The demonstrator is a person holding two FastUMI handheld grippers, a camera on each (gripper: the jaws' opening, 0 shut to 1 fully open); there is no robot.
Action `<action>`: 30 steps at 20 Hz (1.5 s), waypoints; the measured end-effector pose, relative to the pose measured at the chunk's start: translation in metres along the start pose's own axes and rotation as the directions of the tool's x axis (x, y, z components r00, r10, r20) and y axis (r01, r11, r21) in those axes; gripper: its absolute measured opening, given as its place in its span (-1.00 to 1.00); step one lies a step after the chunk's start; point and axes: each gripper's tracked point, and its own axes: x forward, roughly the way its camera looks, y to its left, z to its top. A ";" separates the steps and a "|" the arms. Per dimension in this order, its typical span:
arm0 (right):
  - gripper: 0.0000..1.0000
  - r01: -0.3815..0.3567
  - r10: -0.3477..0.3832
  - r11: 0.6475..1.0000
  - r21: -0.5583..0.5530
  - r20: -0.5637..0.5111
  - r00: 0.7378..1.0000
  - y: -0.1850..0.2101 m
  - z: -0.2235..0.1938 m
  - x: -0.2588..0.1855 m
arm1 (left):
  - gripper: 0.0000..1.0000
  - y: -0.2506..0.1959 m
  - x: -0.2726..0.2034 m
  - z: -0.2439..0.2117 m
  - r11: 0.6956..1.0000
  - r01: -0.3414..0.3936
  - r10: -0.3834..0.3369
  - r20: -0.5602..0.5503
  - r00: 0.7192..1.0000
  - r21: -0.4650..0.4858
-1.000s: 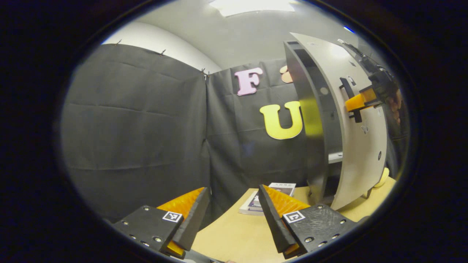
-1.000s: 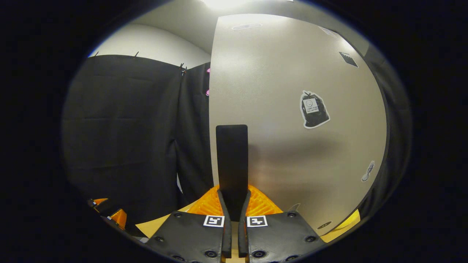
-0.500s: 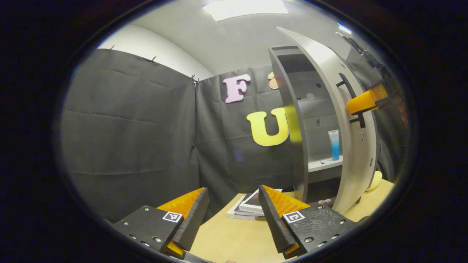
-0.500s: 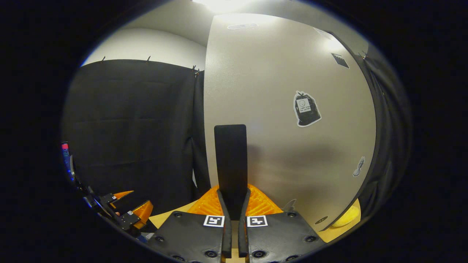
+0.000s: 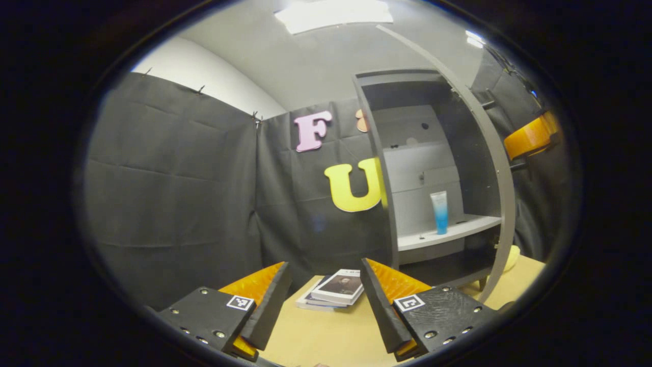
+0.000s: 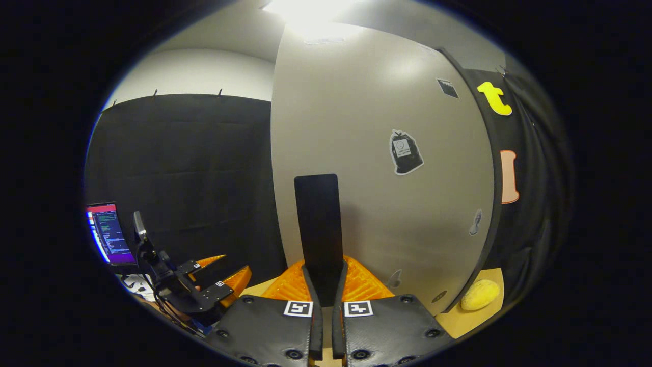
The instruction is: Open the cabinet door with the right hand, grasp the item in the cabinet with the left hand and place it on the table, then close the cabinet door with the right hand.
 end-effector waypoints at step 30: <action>-0.87 0.385 -0.378 0.923 -0.009 0.171 0.910 -0.134 0.000 -0.141 | 0.65 -0.166 -0.069 0.038 0.979 0.202 -0.202 0.041 0.979 0.005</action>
